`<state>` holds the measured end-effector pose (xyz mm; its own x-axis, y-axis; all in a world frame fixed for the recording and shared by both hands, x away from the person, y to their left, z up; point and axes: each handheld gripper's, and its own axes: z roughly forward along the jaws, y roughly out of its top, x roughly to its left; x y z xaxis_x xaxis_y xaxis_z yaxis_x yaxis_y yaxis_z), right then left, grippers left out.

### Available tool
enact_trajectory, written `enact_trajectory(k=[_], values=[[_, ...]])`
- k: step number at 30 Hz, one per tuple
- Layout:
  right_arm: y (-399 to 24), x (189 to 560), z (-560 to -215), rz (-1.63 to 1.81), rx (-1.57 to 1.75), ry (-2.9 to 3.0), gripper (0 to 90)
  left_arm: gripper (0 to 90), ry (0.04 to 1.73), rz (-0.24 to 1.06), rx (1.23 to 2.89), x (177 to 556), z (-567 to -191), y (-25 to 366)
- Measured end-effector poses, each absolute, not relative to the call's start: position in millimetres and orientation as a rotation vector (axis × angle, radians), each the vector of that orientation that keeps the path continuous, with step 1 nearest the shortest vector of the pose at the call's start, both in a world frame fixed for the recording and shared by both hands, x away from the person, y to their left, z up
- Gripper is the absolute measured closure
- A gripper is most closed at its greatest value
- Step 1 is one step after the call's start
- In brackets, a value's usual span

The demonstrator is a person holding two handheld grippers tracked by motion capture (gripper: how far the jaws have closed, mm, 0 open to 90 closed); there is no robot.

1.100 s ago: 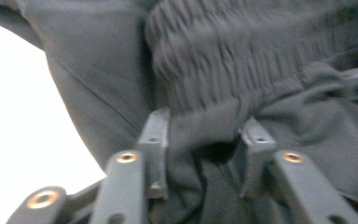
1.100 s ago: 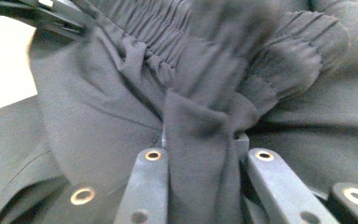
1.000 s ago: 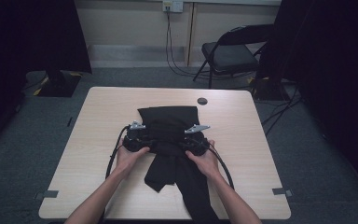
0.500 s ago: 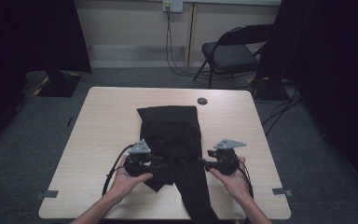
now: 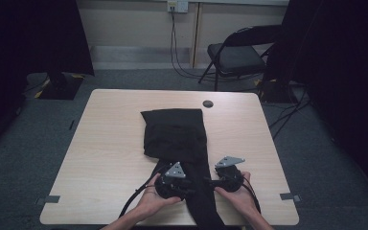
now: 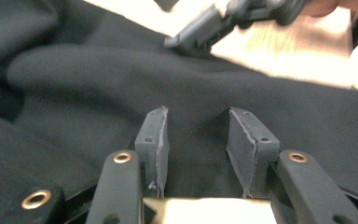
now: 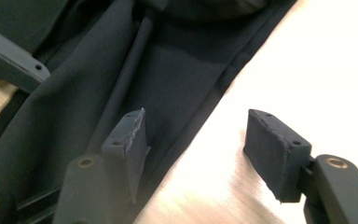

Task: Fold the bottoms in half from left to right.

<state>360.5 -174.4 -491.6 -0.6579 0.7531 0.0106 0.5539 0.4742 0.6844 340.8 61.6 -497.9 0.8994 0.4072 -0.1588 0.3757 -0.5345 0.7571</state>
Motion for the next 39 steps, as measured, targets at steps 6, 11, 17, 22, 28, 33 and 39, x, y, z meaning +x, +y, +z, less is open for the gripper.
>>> enact_trajectory(k=[6,11,17,22,28,33,39], values=[[-181.8,359.9,-491.8,0.96,1.101,2.428,38.4,64.0,0.547,0.126,2.213,327.5,-497.6,75.2],[-194.6,361.8,-491.3,0.939,1.13,2.402,38.4,64.2,0.559,0.169,2.263,318.1,-493.6,94.3],[-197.3,359.5,-489.0,0.884,1.105,2.388,38.6,64.2,0.588,0.203,2.296,313.4,-490.6,110.2],[-201.1,359.6,-488.1,0.868,1.117,2.384,38.3,65.5,0.627,0.219,2.316,318.7,-487.9,121.2],[-198.2,358.9,-486.8,0.867,1.118,2.383,38.0,65.4,0.683,0.248,2.305,327.5,-487.8,125.5],[-181.4,351.7,-478.7,0.988,1.094,2.405,35.0,59.2,0.733,0.238,2.294,335.2,-487.2,132.0],[-156.3,345.0,-469.6,1.054,0.993,2.419,37.4,58.0,0.703,0.104,2.191,330.0,-472.3,136.8]])
